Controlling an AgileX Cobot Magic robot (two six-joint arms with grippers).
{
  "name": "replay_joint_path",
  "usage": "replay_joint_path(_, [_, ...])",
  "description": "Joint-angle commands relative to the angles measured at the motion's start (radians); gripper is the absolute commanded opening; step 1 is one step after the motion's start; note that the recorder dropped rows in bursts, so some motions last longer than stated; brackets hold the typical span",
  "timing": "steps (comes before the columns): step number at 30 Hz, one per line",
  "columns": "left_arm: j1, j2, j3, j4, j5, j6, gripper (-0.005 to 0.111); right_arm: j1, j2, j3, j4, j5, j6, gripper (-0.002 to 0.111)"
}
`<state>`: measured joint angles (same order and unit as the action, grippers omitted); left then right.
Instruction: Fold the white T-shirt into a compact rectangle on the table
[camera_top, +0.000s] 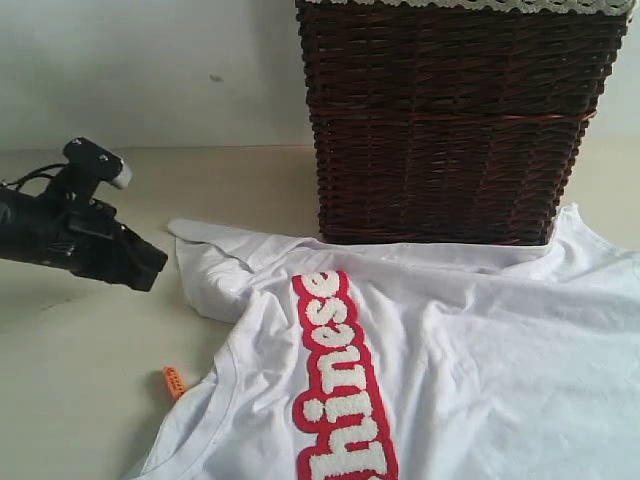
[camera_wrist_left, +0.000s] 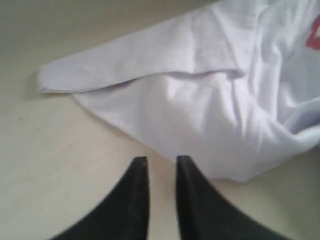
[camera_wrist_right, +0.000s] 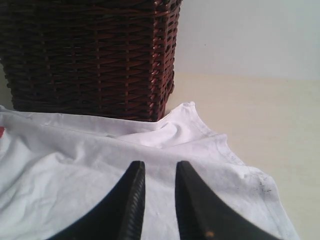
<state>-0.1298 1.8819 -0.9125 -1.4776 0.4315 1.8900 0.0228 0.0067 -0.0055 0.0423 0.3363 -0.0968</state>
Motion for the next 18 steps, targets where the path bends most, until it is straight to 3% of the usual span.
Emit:
replay_joint_path(1, [0.001,0.037,-0.054,-0.18,0.15,0.037,0.001,0.0,-0.007,0.006,0.005,-0.007,-0.004,0.023])
replay_joint_path(7, [-0.012,0.115,-0.154,-0.238,0.162,0.039,0.001,0.0,-0.007,0.006,0.005,-0.007,-0.004,0.023])
replay_joint_path(14, [-0.046,0.217,-0.243,-0.147,0.217,0.036,0.001,0.0,-0.007,0.006,0.005,-0.007,-0.004,0.023])
replay_joint_path(16, [-0.046,0.228,-0.257,-0.104,0.284,0.06,0.004,0.0,-0.007,0.006,0.005,-0.007,-0.004,0.023])
replay_joint_path(18, [-0.046,0.234,-0.28,0.002,0.371,0.153,0.016,0.0,-0.007,0.006,0.005,-0.007,-0.004,0.023])
